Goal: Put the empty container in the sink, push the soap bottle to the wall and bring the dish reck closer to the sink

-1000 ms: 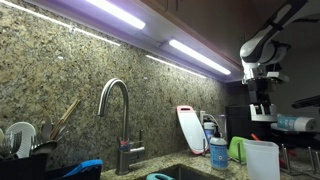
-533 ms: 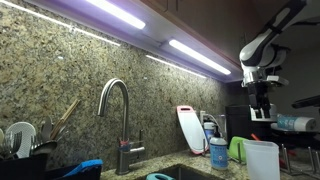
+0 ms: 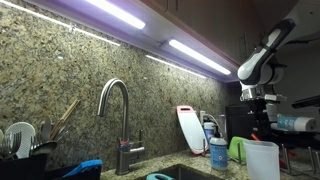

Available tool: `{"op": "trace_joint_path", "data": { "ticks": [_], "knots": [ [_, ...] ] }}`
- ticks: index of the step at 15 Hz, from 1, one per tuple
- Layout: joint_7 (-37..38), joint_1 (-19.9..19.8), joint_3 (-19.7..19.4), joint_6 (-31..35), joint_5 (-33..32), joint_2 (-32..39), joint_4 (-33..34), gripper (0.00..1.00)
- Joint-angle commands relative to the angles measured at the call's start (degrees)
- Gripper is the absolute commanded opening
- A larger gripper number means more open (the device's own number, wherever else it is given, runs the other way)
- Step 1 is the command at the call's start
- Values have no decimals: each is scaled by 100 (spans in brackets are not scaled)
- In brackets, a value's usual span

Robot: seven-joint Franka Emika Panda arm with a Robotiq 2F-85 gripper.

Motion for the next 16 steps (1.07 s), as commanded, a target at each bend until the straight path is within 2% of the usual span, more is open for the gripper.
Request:
{"op": "trace_joint_path", "data": {
  "ticks": [1, 9, 16],
  "knots": [
    [270, -125, 136, 145, -73, 250, 119, 100],
    [571, -55, 238, 325, -235, 385, 41, 100],
    [642, -66, 328, 316, -277, 725, 295, 100]
  ]
}}
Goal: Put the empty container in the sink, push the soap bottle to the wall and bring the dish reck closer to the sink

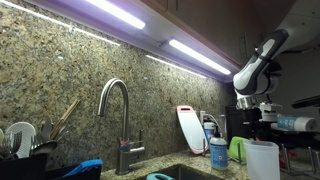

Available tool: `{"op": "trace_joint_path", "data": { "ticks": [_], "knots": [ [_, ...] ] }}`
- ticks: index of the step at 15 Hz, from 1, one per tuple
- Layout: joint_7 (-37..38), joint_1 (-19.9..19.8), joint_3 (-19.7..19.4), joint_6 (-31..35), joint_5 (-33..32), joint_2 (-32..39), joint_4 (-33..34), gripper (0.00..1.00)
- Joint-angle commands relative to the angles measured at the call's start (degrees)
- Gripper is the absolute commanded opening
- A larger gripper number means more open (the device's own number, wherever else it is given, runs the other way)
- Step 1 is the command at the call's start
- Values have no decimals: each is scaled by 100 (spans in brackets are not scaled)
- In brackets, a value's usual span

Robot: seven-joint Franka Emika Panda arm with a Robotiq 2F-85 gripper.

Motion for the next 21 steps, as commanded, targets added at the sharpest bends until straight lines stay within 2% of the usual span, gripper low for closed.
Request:
{"op": "trace_joint_path", "data": {
  "ticks": [1, 4, 6, 7, 8, 9, 10, 11, 14, 15, 16, 17, 21],
  "knots": [
    [328, -24, 29, 8, -177, 276, 253, 100],
    [448, -34, 29, -33, -244, 415, 368, 100],
    [519, -29, 27, -38, -281, 465, 418, 90],
    [520, -28, 32, -29, -298, 477, 428, 94],
    [541, -18, 25, -23, -320, 485, 434, 70],
    [539, -14, 27, -12, -333, 485, 431, 82],
    [564, 2, 16, -8, -367, 480, 422, 74],
    [567, 5, 18, -6, -380, 469, 413, 88],
    [654, 43, 20, 18, -501, 435, 363, 100],
    [681, 60, 19, 27, -535, 430, 347, 87],
    [694, 76, 19, 44, -568, 430, 336, 68],
    [731, 87, 19, 51, -591, 432, 333, 66],
    [762, 101, 16, 38, -690, 458, 364, 34]
  ]
}}
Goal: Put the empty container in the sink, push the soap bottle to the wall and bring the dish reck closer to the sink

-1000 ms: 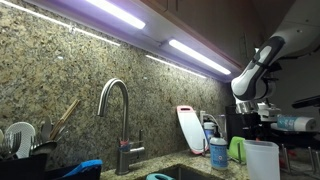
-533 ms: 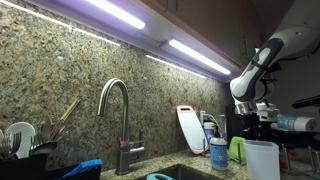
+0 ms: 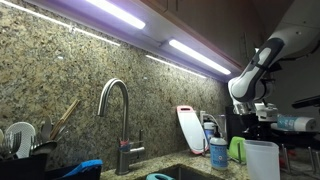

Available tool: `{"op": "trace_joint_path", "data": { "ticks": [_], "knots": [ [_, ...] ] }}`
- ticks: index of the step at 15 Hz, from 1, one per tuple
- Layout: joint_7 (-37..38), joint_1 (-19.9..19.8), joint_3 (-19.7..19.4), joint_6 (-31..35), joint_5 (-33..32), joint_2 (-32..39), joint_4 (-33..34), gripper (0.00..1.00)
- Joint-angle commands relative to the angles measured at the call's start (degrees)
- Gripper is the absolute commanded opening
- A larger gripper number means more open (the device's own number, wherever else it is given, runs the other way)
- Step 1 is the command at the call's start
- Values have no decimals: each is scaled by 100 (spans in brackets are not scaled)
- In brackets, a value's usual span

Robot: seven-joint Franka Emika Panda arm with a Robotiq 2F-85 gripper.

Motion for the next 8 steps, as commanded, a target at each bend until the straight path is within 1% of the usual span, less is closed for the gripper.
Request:
{"op": "trace_joint_path", "data": {
  "ticks": [1, 4, 5, 7, 8],
  "knots": [
    [217, 26, 18, 30, -147, 8, 22, 28],
    [219, 43, 22, 14, -155, 13, 16, 5],
    [221, 60, 21, 19, -168, 5, -7, 1],
    [242, 93, 20, 5, -191, 0, -32, 1],
    [260, 99, 13, 38, -207, -1, -44, 3]
  ]
}}
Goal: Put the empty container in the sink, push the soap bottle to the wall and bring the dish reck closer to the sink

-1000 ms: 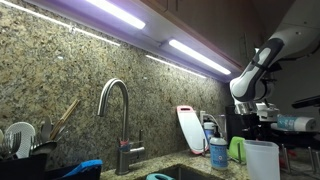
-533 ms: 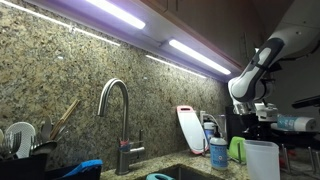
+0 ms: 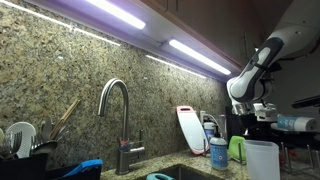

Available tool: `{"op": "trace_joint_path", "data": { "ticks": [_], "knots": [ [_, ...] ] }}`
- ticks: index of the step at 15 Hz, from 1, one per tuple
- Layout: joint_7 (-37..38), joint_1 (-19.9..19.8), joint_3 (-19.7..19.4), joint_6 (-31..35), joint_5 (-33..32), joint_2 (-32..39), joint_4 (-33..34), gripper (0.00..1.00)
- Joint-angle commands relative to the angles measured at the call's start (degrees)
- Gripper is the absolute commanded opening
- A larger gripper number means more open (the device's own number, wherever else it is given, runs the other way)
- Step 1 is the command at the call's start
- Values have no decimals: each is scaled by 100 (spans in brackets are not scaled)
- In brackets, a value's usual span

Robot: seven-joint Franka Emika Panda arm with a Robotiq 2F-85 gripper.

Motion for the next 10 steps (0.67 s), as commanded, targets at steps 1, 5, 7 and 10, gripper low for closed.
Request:
{"op": "trace_joint_path", "data": {
  "ticks": [1, 5, 7, 10],
  "knots": [
    [266, 39, -6, 43, -181, -9, -36, 2],
    [188, -2, 53, -43, -59, -63, -23, 3],
    [60, -103, 155, -271, 211, -94, 44, 3],
    [-38, -285, 276, -508, 730, -110, 179, 3]
  ]
}}
